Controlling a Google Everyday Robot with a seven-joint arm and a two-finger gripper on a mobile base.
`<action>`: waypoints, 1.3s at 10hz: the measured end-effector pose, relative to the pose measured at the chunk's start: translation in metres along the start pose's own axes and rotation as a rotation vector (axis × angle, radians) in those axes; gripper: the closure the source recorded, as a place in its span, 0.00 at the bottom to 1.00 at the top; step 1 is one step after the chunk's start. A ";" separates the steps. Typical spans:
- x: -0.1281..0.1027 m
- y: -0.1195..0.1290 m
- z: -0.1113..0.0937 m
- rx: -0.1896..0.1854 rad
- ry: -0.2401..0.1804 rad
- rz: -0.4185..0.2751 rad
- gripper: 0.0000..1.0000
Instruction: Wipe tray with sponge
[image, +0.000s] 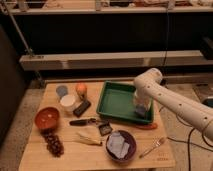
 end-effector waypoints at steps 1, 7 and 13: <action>0.007 -0.010 -0.002 0.006 0.011 -0.016 0.79; 0.021 -0.080 0.004 0.064 0.036 -0.113 0.79; -0.027 -0.160 0.007 0.172 0.010 -0.242 0.79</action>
